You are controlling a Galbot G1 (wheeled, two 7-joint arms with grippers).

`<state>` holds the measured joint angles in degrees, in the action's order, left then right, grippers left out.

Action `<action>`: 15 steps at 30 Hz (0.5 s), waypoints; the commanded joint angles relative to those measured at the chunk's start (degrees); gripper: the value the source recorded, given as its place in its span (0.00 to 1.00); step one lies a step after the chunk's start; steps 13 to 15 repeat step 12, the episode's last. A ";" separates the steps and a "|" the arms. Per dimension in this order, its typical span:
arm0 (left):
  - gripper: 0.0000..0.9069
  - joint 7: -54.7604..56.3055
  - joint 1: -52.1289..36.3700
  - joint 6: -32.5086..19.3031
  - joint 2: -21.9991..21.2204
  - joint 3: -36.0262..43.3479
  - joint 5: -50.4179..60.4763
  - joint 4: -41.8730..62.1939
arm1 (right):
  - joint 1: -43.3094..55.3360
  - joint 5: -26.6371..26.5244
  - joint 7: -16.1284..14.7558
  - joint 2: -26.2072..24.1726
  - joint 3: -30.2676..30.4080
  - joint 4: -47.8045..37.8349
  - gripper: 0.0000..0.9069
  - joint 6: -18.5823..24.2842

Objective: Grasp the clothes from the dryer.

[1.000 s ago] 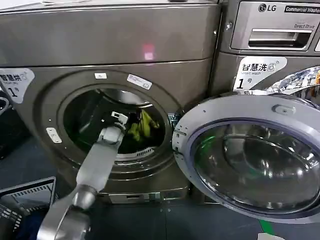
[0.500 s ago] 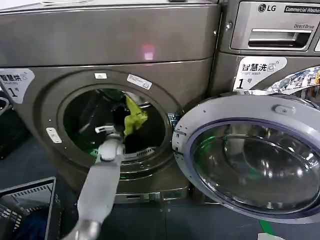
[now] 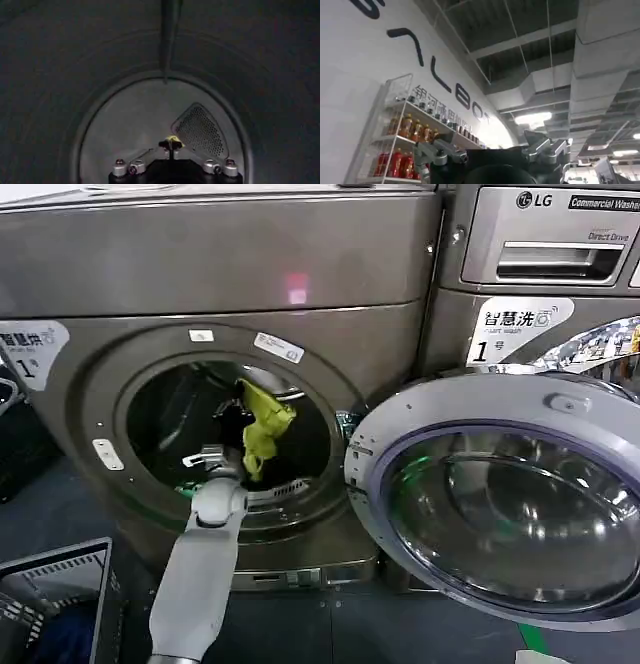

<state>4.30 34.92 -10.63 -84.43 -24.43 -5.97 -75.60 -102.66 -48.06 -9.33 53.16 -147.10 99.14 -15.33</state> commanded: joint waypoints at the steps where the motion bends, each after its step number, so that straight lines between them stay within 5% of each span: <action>1: 0.00 0.48 0.80 0.89 0.08 0.11 0.56 -1.06 | 0.17 -0.10 -0.36 0.03 -0.14 0.37 1.00 -0.61; 15: 0.00 -0.22 0.53 1.46 -0.02 0.84 1.10 -0.73 | -0.37 -0.22 -0.63 0.24 -0.98 0.62 1.00 -0.98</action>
